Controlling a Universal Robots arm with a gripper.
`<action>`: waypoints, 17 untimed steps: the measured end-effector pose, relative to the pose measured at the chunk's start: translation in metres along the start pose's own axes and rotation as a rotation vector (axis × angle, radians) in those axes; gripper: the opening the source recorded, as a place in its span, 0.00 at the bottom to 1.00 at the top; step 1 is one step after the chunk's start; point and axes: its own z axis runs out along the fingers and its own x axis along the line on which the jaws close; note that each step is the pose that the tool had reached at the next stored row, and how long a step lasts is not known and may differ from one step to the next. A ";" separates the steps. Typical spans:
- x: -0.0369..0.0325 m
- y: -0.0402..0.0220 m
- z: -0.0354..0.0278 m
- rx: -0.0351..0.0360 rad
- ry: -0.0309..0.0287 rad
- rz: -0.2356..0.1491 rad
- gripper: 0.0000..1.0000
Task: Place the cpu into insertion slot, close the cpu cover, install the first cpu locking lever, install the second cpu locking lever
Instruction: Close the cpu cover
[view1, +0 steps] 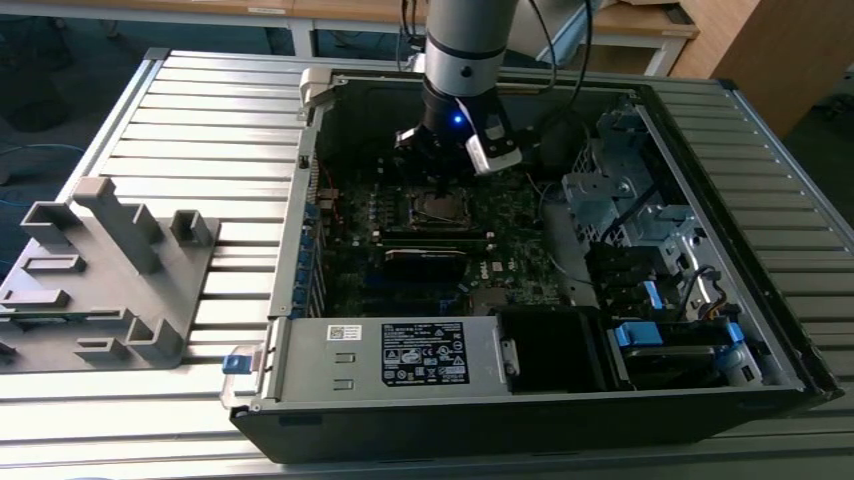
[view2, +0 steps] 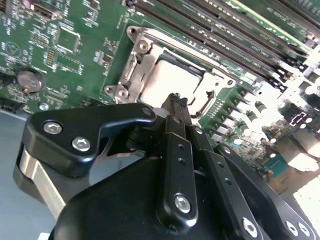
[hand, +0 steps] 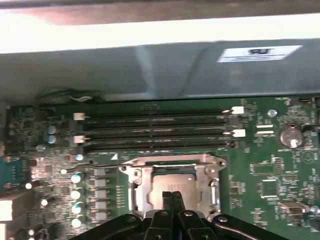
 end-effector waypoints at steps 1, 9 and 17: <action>-0.0002 0.0000 0.0000 0.0000 0.0000 0.000 0.11; -0.0003 0.0000 0.0009 -0.0015 -0.0345 -0.003 0.11; 0.0001 -0.0008 0.0015 -0.0006 -0.0349 0.008 0.11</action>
